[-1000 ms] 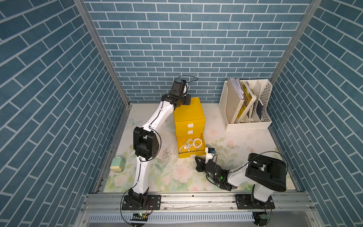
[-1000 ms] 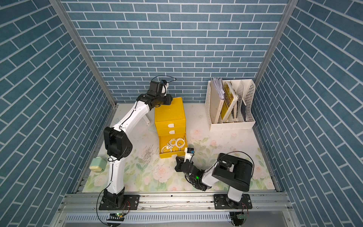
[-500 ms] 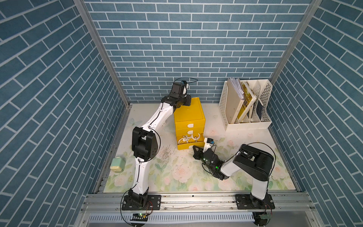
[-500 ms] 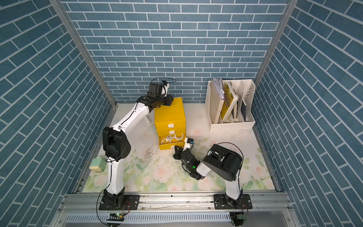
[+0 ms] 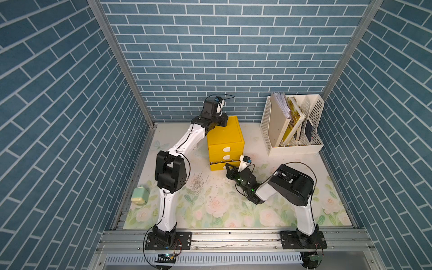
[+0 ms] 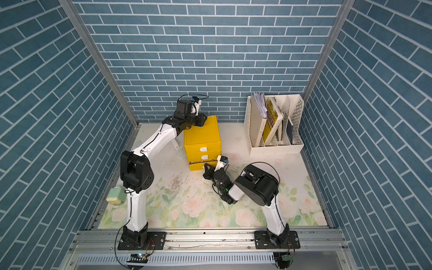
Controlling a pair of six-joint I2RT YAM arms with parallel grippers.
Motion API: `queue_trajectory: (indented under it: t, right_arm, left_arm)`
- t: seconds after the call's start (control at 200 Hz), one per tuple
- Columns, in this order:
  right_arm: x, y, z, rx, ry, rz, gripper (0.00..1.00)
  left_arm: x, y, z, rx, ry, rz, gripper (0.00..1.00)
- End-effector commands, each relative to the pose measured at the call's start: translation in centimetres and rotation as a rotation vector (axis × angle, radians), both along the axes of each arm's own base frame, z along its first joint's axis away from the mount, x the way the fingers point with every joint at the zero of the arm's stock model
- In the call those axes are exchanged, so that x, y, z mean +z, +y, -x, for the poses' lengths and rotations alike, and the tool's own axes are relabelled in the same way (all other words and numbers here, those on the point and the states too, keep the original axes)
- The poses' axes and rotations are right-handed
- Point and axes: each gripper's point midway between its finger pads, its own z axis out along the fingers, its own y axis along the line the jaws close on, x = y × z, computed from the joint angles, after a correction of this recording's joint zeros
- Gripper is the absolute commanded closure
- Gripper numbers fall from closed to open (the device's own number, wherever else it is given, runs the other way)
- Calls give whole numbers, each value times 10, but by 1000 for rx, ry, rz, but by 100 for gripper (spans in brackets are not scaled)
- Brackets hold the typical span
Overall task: Place the wired earphones into the drawer by color
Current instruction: Close the drawer in the storage box.
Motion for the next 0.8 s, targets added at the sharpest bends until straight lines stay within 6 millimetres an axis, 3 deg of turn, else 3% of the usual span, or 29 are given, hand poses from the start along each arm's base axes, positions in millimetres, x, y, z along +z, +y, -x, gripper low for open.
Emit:
queue_trajectory:
  t: [0.0,0.3,0.685,0.795]
  right_arm:
    - [-7,4,-7,-3,13,-19,100]
    - [-10,2,-19,-34,10,-32,100]
    - [-23,4,-18,-32,43,-53,100]
    - [-15,5,-13,-9,35,-73,100]
  left_arm:
    - [-78,4,24,-19,227,-60,66]
    - [-84,5,26,-25,234,-64,66]
    - [-88,5,32,-22,240,-45,66]
    - [-74,8,31,-3,211,-31,61]
